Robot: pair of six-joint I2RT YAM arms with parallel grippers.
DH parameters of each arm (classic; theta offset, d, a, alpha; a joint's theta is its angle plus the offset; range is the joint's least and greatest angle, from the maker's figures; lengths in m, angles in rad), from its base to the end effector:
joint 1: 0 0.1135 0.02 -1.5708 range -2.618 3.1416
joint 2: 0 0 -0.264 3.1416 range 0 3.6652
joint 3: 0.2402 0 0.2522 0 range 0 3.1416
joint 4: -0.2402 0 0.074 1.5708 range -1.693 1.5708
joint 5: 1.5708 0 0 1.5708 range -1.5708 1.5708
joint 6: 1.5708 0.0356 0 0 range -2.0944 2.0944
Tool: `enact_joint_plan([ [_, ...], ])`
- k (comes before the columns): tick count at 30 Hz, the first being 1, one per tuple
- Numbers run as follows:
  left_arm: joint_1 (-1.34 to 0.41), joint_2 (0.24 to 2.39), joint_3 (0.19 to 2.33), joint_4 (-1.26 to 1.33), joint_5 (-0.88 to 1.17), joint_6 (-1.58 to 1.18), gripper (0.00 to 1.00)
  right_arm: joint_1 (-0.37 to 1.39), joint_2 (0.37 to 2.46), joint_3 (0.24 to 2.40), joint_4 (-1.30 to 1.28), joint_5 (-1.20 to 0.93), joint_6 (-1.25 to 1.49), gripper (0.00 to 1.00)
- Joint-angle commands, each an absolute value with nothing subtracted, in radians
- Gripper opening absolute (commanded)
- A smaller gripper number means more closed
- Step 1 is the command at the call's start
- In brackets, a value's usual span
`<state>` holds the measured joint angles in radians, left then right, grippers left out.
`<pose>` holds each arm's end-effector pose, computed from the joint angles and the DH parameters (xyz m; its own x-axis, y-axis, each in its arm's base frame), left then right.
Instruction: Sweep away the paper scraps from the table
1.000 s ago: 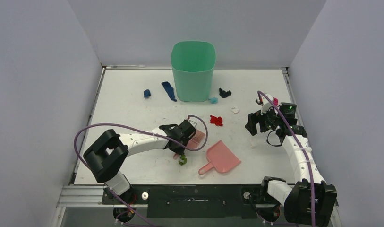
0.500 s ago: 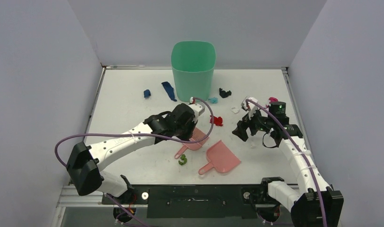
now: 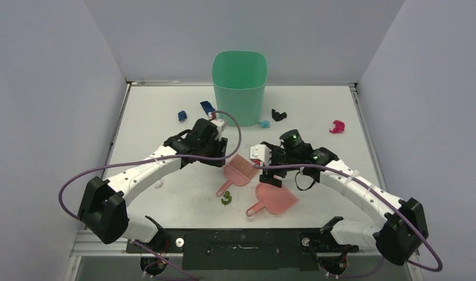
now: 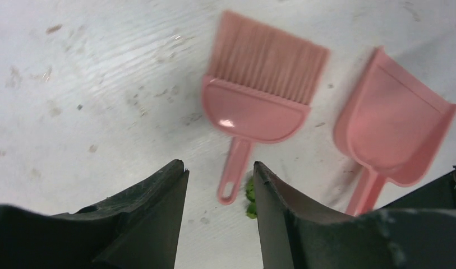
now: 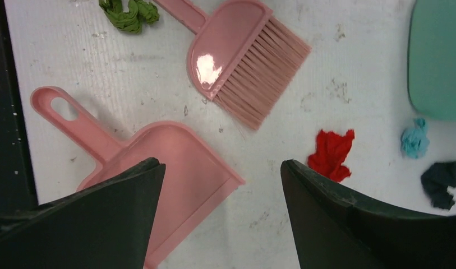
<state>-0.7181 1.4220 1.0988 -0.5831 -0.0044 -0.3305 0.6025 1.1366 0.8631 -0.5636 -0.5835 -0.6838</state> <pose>0.2259 -0.1971 0.2674 -0.7736 0.2450 -0.5844 0.4280 0.8821 -0.1968 0.1788 0.1468 0.2676 0.0164 -0.6286 -0.7776 -0.9888 0.1051 -0.1058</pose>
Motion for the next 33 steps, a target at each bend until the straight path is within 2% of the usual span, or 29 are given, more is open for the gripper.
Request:
enact_joint_plan([
  [1,-0.579,1.259,0.964,-0.514,0.101,-0.414,0.46,0.751,1.267,0.991,-0.614,-0.410,-0.837,0.75],
  [3,-0.523,1.196,0.902,-0.503,0.090,-0.425,0.50,0.800,1.346,1.052,-0.633,-0.392,-0.869,0.71],
  [6,-0.453,1.099,0.813,-0.499,0.021,-0.433,0.62,0.854,1.447,1.127,-0.612,-0.397,-0.888,0.69],
  [11,-0.430,0.973,0.768,-0.521,-0.204,-0.459,0.80,0.911,1.586,1.196,-0.498,-0.425,-0.906,0.74],
  [13,-0.375,0.941,0.757,-0.529,-0.233,-0.505,0.87,0.925,1.640,1.201,-0.470,-0.432,-0.949,0.75],
  [18,-0.264,0.909,0.741,-0.494,-0.195,-0.541,0.89,0.963,1.765,1.258,-0.483,-0.428,-1.021,0.74],
  [25,-0.230,0.924,0.737,-0.481,-0.128,-0.566,0.88,1.024,1.913,1.385,-0.539,-0.403,-1.058,0.69],
  [30,-0.224,0.926,0.742,-0.484,-0.128,-0.559,0.88,1.034,2.016,1.478,-0.641,-0.398,-1.084,0.55],
  [33,-0.223,0.920,0.742,-0.480,-0.125,-0.557,0.88,1.032,2.031,1.492,-0.703,-0.399,-1.109,0.54],
])
